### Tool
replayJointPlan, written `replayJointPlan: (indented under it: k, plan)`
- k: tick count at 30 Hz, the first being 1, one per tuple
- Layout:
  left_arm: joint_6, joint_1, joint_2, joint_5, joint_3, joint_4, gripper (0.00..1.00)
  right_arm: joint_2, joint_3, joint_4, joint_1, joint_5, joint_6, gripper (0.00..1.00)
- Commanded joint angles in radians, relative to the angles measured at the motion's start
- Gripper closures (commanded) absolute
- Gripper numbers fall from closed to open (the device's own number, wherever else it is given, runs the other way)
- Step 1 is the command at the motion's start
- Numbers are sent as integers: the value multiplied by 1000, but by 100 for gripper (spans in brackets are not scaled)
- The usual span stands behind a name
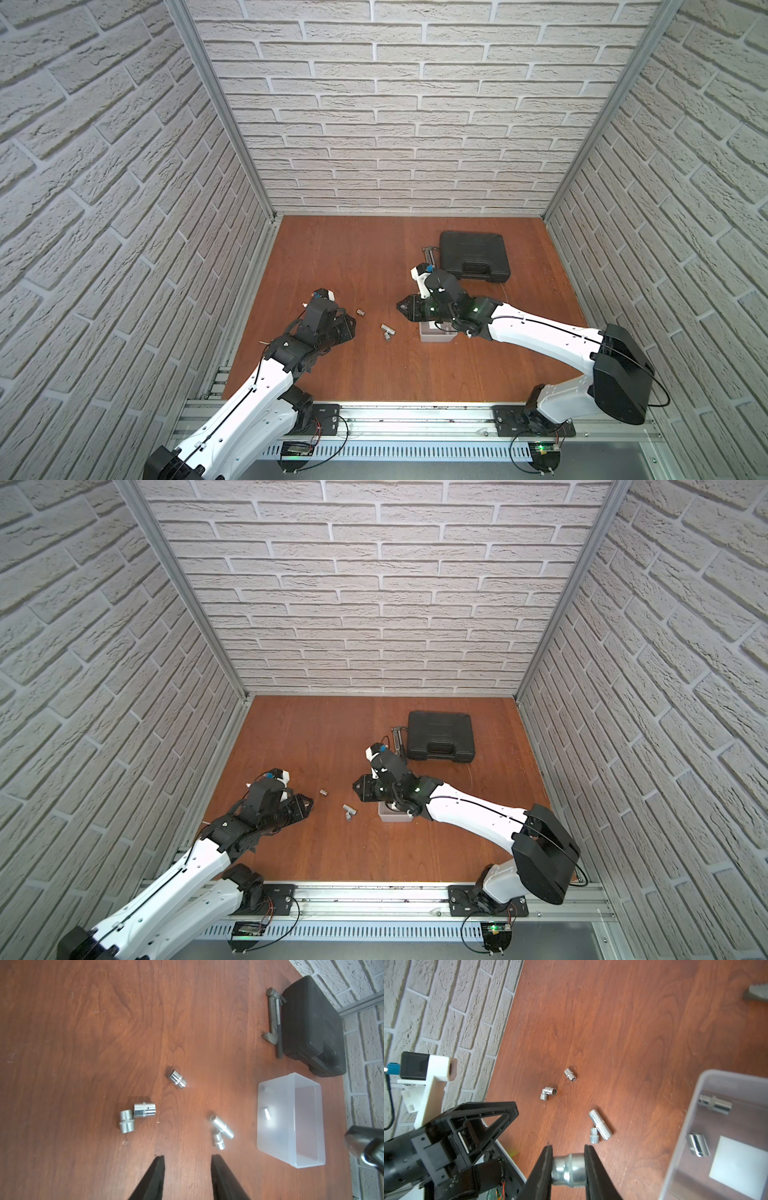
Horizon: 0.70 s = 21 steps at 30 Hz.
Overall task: Put the socket on the desktop into the storage box
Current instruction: Place the socket head in the storage box.
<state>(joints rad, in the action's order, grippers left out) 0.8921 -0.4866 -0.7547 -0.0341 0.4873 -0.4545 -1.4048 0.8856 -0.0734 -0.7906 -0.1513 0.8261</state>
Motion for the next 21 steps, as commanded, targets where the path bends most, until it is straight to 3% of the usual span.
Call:
replayJointPlan:
  k: [1, 12, 21]
  plan:
    - [-8, -6, 0, -51, -22, 90, 59, 101, -109, 197, 36, -123, 79, 98]
    - [-4, -139, -113, -25, -1, 199, 63, 375, -300, 129, 175, -137, 117, 98]
    - [-4, -184, -163, 11, 18, 203, 64, 428, -304, -19, 264, -120, 107, 97]
